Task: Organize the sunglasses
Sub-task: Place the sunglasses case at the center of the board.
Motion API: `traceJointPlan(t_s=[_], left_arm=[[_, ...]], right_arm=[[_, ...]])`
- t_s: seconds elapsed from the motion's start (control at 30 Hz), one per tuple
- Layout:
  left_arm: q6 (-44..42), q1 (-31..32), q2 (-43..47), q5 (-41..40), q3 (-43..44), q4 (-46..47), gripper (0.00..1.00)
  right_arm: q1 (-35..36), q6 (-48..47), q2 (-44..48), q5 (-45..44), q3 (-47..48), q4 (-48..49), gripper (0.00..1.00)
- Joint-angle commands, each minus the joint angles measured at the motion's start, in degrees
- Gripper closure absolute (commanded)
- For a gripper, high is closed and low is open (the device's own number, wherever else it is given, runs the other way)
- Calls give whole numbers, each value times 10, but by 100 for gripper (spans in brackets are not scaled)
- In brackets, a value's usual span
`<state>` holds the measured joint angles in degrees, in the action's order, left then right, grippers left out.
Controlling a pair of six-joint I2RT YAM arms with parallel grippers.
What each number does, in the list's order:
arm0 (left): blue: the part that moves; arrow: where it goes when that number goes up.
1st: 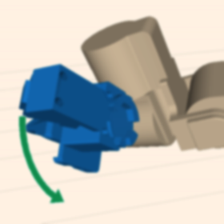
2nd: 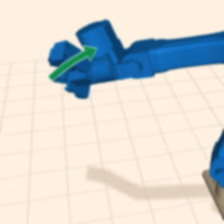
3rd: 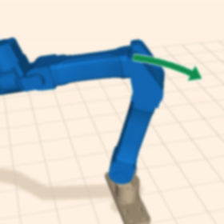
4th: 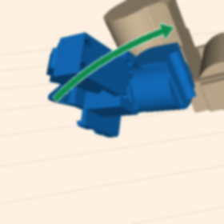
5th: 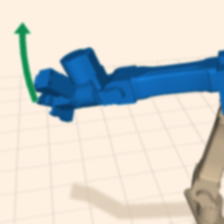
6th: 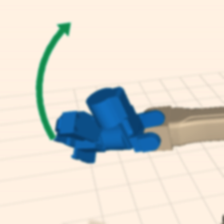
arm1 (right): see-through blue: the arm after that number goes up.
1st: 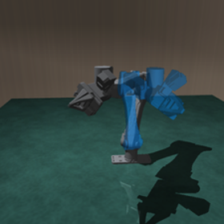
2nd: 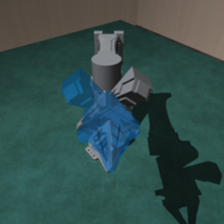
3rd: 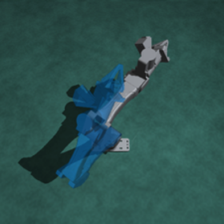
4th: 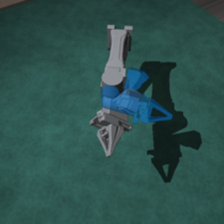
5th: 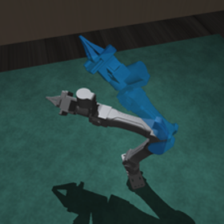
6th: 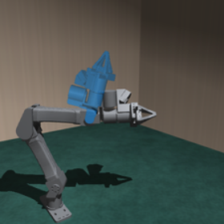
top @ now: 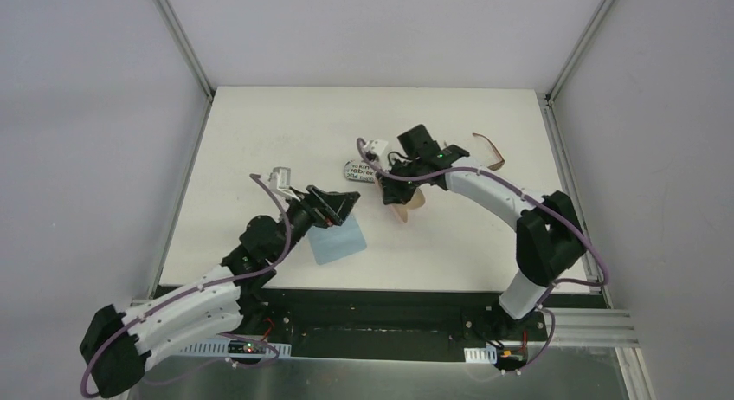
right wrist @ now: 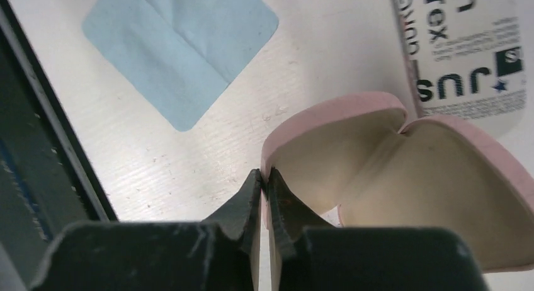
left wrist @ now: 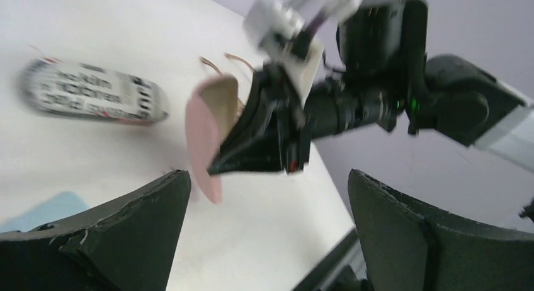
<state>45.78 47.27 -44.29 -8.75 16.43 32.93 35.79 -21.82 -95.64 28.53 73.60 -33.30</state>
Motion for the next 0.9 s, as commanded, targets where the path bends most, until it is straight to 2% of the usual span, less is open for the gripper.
traceJointPlan(t_s=[0.0, 0.2, 0.43, 0.57, 0.63, 0.87], left_arm=[[-110, 3, 112, -157, 80, -312, 1], [-163, 3, 196, -276, 124, -423, 1], [-143, 3, 276, -305, 127, -454, 1], [-132, 3, 299, -303, 132, -479, 1], [-127, 3, 308, -304, 133, -490, 1], [-110, 3, 336, -297, 136, -508, 2]], right_arm=[[77, -81, -30, -151, 33, -64, 100], [190, -97, -79, -336, 13, -47, 100], [237, -112, -153, -473, 10, -6, 100], [238, -148, -169, -516, 6, 39, 100], [240, -176, -175, -538, -3, 67, 97], [239, -213, -207, -556, 5, 102, 92]])
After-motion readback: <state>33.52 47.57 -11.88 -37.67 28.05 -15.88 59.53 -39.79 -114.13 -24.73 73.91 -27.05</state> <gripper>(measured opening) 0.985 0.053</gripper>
